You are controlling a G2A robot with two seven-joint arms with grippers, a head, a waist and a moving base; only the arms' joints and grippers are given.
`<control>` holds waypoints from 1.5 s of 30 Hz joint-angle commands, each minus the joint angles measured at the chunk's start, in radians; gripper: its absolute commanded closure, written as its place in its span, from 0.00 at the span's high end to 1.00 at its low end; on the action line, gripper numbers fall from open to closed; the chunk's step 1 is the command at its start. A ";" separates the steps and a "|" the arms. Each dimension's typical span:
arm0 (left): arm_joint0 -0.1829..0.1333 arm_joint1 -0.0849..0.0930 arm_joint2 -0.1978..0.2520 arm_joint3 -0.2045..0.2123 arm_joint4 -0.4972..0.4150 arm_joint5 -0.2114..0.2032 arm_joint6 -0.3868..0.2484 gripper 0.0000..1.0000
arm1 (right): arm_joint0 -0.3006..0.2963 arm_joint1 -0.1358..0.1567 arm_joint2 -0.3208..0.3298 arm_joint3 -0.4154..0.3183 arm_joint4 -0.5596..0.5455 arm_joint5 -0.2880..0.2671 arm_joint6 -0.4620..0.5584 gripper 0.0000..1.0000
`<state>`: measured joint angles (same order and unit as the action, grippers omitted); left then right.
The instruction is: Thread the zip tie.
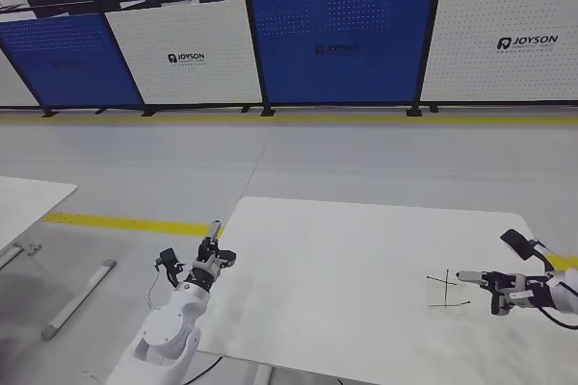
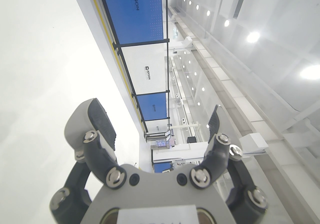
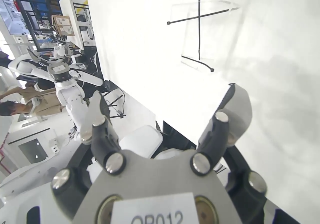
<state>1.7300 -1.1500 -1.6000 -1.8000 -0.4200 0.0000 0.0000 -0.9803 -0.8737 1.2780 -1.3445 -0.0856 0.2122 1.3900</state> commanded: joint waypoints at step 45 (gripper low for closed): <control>0.000 0.000 0.000 0.000 0.000 0.000 0.000 1.00 | 0.038 -0.024 -0.144 0.091 -0.087 -0.021 -0.094 1.00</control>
<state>1.7300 -1.1500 -1.6000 -1.8000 -0.4200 0.0000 0.0000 -0.9410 -0.8987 1.1310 -1.2542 -0.1751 0.1920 1.3005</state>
